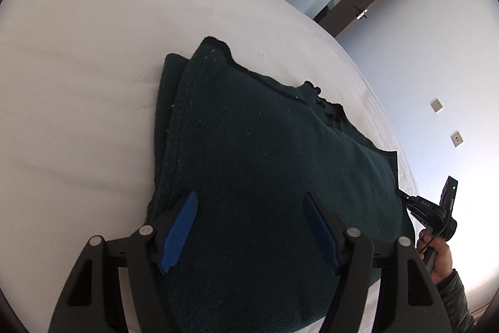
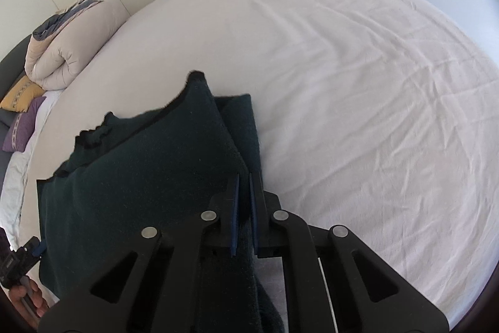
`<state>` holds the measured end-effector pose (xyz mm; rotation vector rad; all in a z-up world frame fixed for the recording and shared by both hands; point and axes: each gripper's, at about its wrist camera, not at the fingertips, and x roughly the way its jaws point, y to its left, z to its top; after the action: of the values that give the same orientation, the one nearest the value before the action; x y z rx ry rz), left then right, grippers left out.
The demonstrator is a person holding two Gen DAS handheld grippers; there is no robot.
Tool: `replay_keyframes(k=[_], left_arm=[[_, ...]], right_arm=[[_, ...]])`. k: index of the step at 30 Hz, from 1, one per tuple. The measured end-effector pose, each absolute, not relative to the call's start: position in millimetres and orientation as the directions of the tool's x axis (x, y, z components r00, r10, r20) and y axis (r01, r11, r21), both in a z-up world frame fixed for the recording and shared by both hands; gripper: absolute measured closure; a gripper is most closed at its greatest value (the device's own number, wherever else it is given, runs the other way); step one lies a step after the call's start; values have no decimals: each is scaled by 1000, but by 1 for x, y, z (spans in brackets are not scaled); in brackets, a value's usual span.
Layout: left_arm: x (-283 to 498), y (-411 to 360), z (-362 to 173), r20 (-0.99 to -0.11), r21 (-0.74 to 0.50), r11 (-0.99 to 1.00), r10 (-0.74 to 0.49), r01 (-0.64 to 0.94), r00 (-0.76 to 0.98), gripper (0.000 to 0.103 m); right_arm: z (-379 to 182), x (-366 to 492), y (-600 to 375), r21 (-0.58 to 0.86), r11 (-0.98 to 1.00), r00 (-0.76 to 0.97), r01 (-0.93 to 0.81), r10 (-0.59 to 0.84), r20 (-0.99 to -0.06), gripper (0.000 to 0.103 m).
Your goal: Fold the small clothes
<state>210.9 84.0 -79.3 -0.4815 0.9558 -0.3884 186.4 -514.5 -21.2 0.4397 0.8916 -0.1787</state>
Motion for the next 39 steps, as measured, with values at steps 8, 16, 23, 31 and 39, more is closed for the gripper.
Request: replay_keyframes(k=[8, 16, 23, 31, 39], left_arm=[[204, 91, -73, -669, -568, 820, -513, 74, 538, 31], [193, 87, -75, -694, -523, 847, -490, 98, 527, 31], [190, 92, -66, -711, -514, 855, -468, 67, 525, 32], [207, 46, 1, -663, -348, 907, -417, 238, 621, 32], [283, 12, -37, -721, -290, 932, -363, 219, 590, 32]], right_arm=[[-7, 164, -516, 400, 863, 641, 309, 122, -758, 96], [-14, 120, -496, 279, 914, 614, 295, 42, -788, 97], [-24, 91, -539, 335, 814, 584, 474, -6, -812, 98], [34, 126, -477, 364, 906, 699, 217, 116, -705, 97], [-2, 245, -354, 578, 812, 517, -83, 531, -672, 97]])
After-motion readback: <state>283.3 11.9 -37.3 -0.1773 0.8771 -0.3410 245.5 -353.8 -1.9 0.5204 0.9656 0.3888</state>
